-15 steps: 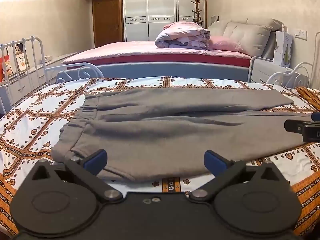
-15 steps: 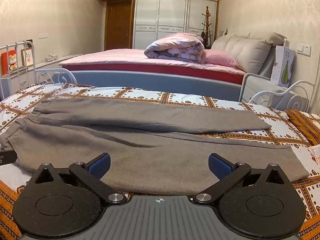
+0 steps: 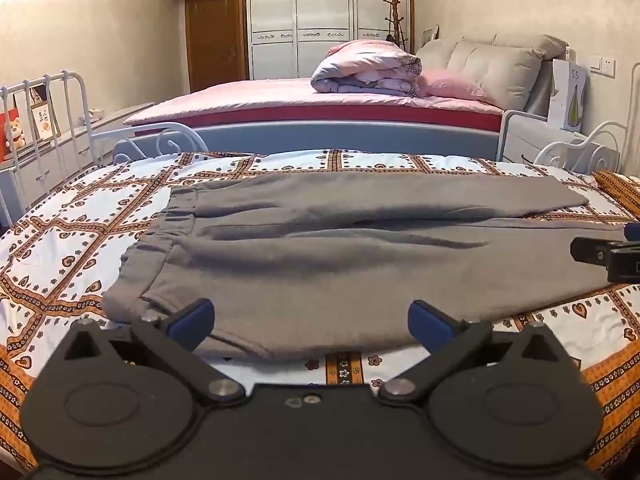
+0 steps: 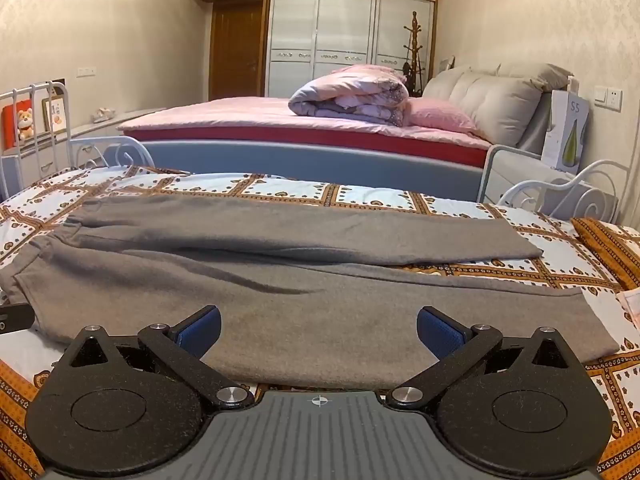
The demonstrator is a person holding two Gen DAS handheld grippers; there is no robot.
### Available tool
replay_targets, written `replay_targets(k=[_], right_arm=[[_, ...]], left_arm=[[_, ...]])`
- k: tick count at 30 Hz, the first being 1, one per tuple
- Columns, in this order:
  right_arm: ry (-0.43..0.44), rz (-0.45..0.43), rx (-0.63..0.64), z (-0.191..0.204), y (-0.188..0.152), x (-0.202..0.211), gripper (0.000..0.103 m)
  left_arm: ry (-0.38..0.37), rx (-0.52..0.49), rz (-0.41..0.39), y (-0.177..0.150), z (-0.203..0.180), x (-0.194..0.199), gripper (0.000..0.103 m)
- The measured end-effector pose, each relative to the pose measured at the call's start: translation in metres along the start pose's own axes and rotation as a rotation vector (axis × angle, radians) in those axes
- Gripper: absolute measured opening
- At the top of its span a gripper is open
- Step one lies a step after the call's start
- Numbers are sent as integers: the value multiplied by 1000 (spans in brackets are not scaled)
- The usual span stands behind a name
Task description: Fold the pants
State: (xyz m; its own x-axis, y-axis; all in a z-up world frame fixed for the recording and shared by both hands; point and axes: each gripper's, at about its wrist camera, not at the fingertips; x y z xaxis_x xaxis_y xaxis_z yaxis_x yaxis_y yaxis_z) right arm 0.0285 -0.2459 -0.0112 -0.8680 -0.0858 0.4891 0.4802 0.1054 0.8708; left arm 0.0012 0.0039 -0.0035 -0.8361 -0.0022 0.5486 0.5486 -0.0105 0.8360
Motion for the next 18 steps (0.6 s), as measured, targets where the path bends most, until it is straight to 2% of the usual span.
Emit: replay_targets(k=[18], right_arm=[[-1,2,0,1,0,-1,103]], left_arm=[[0,-2,1,1,-2,-1,97]])
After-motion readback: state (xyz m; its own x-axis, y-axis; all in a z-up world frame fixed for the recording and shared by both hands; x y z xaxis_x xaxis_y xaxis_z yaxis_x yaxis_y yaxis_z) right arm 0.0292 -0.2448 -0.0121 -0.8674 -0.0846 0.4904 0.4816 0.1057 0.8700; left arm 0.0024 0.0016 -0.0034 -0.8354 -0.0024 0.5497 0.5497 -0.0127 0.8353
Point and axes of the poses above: each gripper's, at about its wrist camera, not at the fingertips, and x roughly against the way its jaws point, z to its left, y to its top, and after that the axes turned 2 degrees about x, right-handed
